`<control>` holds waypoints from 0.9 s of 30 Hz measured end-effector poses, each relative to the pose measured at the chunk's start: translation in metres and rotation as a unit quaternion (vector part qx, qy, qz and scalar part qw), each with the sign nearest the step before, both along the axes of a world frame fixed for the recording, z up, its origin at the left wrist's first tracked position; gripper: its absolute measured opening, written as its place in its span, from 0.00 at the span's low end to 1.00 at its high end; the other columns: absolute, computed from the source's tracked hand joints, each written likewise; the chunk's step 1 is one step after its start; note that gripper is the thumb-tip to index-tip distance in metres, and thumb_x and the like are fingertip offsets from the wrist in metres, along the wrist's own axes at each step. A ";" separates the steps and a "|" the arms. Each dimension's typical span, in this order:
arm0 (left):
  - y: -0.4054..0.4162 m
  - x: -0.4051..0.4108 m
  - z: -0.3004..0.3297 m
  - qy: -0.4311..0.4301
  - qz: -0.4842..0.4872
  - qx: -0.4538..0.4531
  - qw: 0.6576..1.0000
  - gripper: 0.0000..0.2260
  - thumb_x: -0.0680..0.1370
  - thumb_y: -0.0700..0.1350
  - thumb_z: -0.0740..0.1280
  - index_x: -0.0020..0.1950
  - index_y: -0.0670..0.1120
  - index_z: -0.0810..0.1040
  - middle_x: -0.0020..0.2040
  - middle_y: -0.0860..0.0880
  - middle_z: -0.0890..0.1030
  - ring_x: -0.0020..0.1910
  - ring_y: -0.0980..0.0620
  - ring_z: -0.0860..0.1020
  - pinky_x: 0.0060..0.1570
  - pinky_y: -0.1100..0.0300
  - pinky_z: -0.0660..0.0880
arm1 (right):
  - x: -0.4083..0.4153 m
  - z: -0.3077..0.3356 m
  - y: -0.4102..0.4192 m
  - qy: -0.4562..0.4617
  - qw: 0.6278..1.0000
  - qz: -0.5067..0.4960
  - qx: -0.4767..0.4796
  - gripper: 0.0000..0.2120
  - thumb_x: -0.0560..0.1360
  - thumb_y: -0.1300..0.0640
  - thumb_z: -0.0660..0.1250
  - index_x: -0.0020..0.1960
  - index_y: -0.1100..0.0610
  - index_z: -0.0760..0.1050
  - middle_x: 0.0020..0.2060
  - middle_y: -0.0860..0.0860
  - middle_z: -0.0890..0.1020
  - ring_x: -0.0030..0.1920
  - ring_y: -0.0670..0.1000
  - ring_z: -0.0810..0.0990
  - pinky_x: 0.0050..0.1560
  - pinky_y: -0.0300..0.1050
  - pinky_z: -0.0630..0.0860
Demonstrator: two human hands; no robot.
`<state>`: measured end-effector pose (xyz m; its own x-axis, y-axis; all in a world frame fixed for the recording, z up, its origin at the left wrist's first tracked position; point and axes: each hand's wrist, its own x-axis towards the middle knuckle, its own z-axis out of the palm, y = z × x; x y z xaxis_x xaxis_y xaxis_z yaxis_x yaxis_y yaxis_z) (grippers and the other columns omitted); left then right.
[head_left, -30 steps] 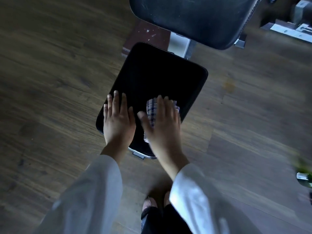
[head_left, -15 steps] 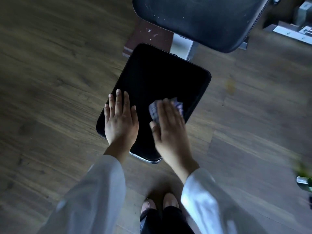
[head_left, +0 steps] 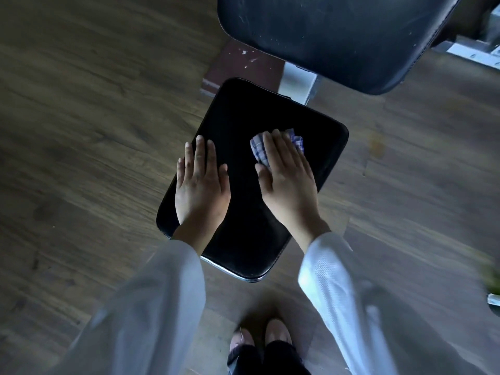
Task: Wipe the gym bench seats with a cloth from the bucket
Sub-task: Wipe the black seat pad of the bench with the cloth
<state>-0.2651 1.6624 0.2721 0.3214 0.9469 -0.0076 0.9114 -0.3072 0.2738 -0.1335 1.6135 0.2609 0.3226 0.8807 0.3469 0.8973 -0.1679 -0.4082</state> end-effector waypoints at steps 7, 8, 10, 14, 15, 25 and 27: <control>0.001 0.003 -0.002 -0.028 0.007 0.014 0.999 0.23 0.81 0.48 0.50 0.75 0.41 0.57 0.76 0.43 0.56 0.76 0.45 0.52 0.73 0.54 0.48 | 0.031 0.004 0.033 0.041 0.994 -0.091 -0.038 0.26 0.75 0.51 0.53 0.69 0.61 0.65 0.67 0.60 0.70 0.69 0.59 0.66 0.69 0.55 0.62; 0.000 0.003 -0.003 -0.037 0.014 0.021 0.999 0.23 0.80 0.48 0.49 0.74 0.40 0.59 0.75 0.42 0.58 0.75 0.44 0.54 0.72 0.54 0.49 | 0.025 0.005 0.039 0.042 0.997 -0.058 -0.042 0.26 0.75 0.51 0.54 0.69 0.61 0.65 0.68 0.60 0.69 0.69 0.59 0.66 0.68 0.55 0.62; 0.000 0.003 -0.004 -0.051 0.020 0.037 0.998 0.25 0.79 0.49 0.47 0.73 0.39 0.62 0.74 0.41 0.61 0.74 0.42 0.58 0.72 0.53 0.52 | 0.010 0.007 0.047 0.030 0.997 0.050 -0.049 0.25 0.75 0.52 0.54 0.69 0.61 0.66 0.67 0.59 0.70 0.69 0.57 0.67 0.68 0.54 0.63; 0.001 0.003 -0.006 -0.058 0.023 0.046 0.997 0.27 0.78 0.49 0.45 0.72 0.37 0.64 0.73 0.40 0.64 0.73 0.42 0.60 0.71 0.53 0.53 | 0.000 0.005 0.048 0.014 0.988 0.146 -0.049 0.25 0.75 0.52 0.52 0.69 0.59 0.67 0.66 0.57 0.72 0.68 0.55 0.68 0.68 0.51 0.63; 0.001 0.003 -0.006 -0.057 0.024 0.050 0.997 0.26 0.78 0.49 0.46 0.71 0.37 0.64 0.73 0.40 0.64 0.73 0.41 0.60 0.71 0.52 0.54 | 0.002 0.005 0.049 0.013 0.988 0.149 -0.046 0.25 0.75 0.52 0.52 0.69 0.59 0.67 0.66 0.57 0.72 0.68 0.54 0.68 0.68 0.50 0.63; 0.001 0.001 -0.008 -0.021 -0.013 0.075 0.997 0.26 0.78 0.54 0.52 0.70 0.39 0.68 0.71 0.38 0.67 0.71 0.39 0.64 0.69 0.50 0.54 | 0.068 0.005 0.049 0.032 0.989 -0.124 -0.071 0.26 0.76 0.52 0.54 0.72 0.60 0.61 0.70 0.59 0.67 0.71 0.58 0.63 0.71 0.52 0.57; 0.001 0.002 -0.008 -0.023 -0.019 0.076 0.997 0.26 0.78 0.54 0.52 0.70 0.39 0.68 0.71 0.38 0.67 0.71 0.39 0.64 0.69 0.50 0.54 | 0.067 0.005 0.041 0.038 0.984 -0.157 -0.078 0.25 0.77 0.52 0.55 0.72 0.60 0.60 0.71 0.59 0.65 0.72 0.58 0.61 0.72 0.52 0.54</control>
<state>-0.2635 1.6631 0.2638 0.3533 0.9233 0.1508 0.8863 -0.3819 0.2618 -0.0664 1.6546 0.2659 0.6066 0.7745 0.1795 0.7592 -0.4973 -0.4198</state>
